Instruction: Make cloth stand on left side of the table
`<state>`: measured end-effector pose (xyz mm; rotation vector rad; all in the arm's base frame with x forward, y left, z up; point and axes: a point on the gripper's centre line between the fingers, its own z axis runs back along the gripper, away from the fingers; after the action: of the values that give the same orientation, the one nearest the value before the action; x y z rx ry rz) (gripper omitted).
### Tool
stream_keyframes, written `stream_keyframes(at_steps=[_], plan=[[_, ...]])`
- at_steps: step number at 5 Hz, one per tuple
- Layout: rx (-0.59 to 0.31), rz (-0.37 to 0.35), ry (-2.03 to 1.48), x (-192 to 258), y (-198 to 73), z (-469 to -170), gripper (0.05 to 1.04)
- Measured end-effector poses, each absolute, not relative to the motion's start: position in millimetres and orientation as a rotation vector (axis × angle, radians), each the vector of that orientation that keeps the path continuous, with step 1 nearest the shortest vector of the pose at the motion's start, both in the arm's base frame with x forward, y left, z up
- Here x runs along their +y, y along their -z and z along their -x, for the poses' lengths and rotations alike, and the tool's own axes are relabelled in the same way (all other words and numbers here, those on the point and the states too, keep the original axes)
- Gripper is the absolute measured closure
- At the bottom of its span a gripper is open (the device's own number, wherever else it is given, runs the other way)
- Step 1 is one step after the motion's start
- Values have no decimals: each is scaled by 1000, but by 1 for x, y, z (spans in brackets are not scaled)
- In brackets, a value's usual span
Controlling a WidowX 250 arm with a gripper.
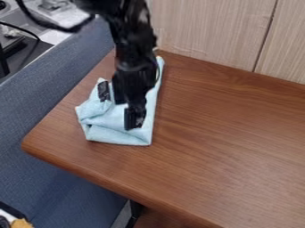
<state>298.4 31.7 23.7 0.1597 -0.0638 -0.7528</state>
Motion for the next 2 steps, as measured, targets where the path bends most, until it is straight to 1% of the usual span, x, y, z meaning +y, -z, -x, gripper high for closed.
stream_keyframes(at_steps=[1,2], plan=[[-21,-161,808,29,-3,-292,84],[18,-173,814,31,7,-289,133]])
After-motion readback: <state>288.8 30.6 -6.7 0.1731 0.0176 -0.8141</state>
